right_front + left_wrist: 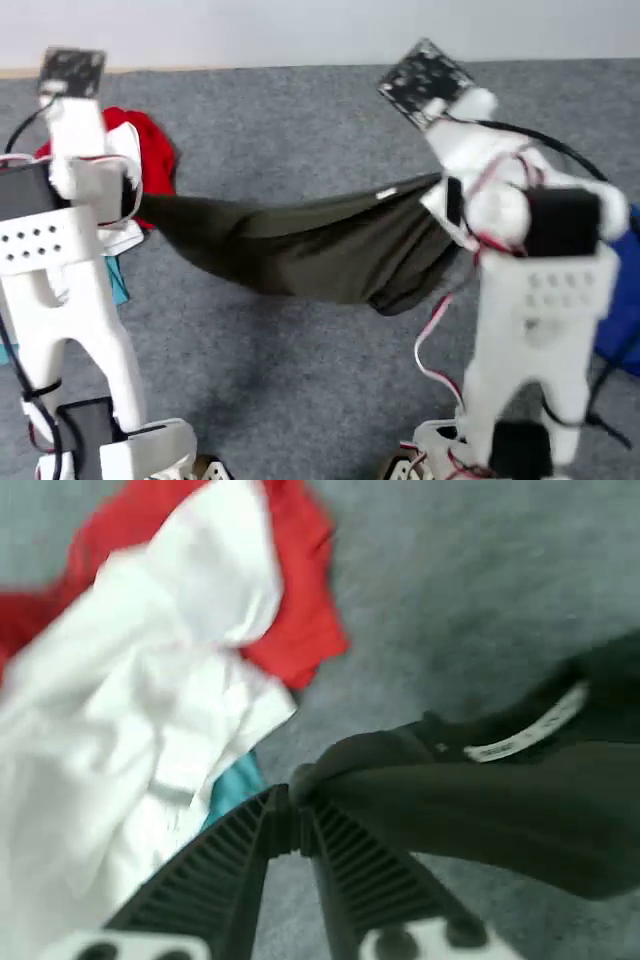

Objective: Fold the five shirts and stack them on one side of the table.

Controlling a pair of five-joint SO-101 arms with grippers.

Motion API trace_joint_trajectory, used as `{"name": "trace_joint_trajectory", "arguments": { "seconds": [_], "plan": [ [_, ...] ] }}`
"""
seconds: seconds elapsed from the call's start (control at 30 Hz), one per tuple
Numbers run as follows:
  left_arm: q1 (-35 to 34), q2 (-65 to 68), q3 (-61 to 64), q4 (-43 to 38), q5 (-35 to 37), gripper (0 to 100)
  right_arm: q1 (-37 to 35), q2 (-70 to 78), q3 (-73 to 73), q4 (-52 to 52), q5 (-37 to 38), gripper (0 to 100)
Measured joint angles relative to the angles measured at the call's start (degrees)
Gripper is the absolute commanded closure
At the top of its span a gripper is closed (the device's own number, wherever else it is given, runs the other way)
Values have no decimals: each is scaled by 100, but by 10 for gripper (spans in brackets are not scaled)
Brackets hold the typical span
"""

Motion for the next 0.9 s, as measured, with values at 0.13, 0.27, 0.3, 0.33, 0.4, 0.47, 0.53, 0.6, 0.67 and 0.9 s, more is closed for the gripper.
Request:
{"name": "trace_joint_trajectory", "arguments": {
  "seconds": [0.13,0.27,0.3,0.33,0.4,0.47,0.53,0.6,0.67,0.9],
  "plan": [
    [457,0,-958,62,404,994,273,-571,-9,0,0,988],
    [809,0,-1363,79,589,994,492,-800,-9,0,0,988],
    [897,0,-1345,79,598,994,527,-800,-9,0,0,988],
    [932,0,-1248,79,607,994,545,-800,-9,0,0,988],
    [993,0,-914,79,607,994,554,-782,18,0,0,988],
    [1081,0,-387,79,607,994,554,-730,185,0,114,988],
    [1196,0,281,79,607,994,563,-615,413,0,237,988],
    [1248,0,1011,70,571,994,703,-440,624,-44,281,988],
    [1284,9,1723,70,396,992,949,-229,800,-308,299,988],
    [1310,18,3244,0,-932,837,1521,703,941,-949,316,988]
  ]
}}
